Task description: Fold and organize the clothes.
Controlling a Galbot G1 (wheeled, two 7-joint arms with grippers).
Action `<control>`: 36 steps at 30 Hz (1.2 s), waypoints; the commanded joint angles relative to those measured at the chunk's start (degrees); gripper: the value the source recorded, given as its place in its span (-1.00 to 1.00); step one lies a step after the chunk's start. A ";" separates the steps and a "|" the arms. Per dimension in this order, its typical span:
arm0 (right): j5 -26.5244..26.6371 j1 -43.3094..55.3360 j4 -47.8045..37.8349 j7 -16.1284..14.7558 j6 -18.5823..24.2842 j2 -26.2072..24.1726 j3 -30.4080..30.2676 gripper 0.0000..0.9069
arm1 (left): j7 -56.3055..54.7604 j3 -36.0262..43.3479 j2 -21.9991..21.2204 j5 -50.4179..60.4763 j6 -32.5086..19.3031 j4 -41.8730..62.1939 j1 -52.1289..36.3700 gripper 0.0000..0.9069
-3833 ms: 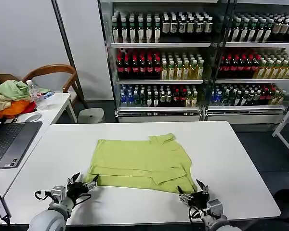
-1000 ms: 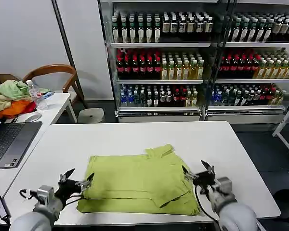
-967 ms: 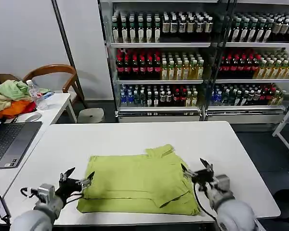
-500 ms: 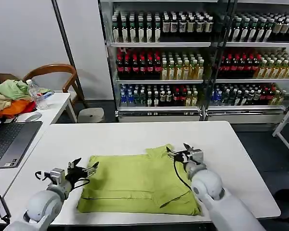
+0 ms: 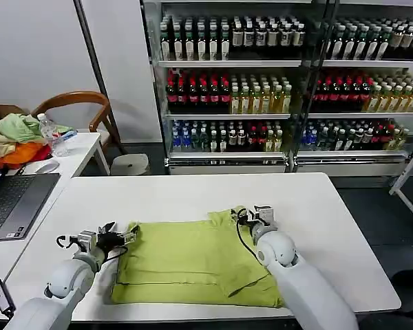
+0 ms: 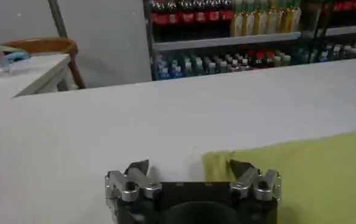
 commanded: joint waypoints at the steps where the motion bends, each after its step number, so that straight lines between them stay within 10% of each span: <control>1: 0.31 1.70 -3.37 0.13 -0.04 1.49 -1.03 1.00 | 0.35 1.15 -0.36 -1.22 -0.78 2.90 -2.46 1.00; 3: 0.44 1.91 -3.60 0.21 -0.15 1.72 -1.04 1.00 | 0.73 1.13 -0.35 -1.39 -0.67 2.83 -2.48 1.00; 4: 0.57 1.97 -3.66 0.10 -0.20 1.78 -1.03 -0.07 | 0.95 1.12 -0.32 -1.48 -0.67 2.82 -2.41 0.47; 5: 0.58 2.06 -3.90 -0.14 -0.21 1.88 -1.13 -1.00 | 1.29 1.10 -0.23 -1.72 -0.80 2.74 -2.27 -0.73; 36: 0.74 -0.30 5.66 -0.12 0.19 -0.72 -0.03 -1.00 | 3.18 -2.04 0.34 -3.02 -2.32 -3.38 3.15 -0.91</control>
